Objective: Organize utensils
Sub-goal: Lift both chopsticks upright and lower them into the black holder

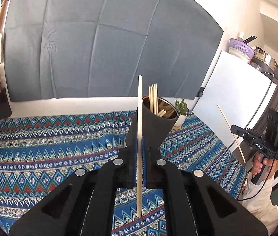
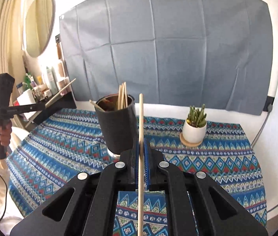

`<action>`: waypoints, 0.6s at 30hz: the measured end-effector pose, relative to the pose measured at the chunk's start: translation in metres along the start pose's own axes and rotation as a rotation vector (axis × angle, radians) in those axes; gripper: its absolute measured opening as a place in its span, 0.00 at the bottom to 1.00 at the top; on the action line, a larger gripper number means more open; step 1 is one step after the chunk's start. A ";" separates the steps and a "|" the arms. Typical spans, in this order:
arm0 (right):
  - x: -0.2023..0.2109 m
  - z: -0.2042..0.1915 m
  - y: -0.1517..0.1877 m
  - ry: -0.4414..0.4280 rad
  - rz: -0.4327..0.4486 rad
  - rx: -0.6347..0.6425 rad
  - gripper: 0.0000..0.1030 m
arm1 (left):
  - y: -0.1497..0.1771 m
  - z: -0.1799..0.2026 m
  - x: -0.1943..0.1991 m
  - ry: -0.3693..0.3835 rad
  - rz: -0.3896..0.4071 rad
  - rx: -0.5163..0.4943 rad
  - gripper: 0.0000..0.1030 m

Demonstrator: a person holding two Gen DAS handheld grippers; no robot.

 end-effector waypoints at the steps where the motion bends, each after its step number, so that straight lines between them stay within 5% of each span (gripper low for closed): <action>1: -0.002 -0.002 -0.007 -0.007 0.010 0.007 0.05 | -0.006 0.001 -0.004 0.006 0.018 0.010 0.05; 12: -0.052 -0.020 -0.062 -0.119 0.139 -0.047 0.05 | -0.056 0.034 -0.050 0.012 0.206 -0.051 0.05; 18: -0.096 -0.020 -0.078 -0.208 0.249 -0.169 0.05 | -0.065 0.049 -0.076 0.116 0.324 -0.030 0.05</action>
Point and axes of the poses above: each gripper's, at about its wrist camera, not at the fingertips, and x roughly against the way its jaws point, z to its right, y to its underside, the point moved 5 cm from there along -x, roughly the way its jaws point, and after that the axes turned 14 degrees about z, right-handed, at the moved point
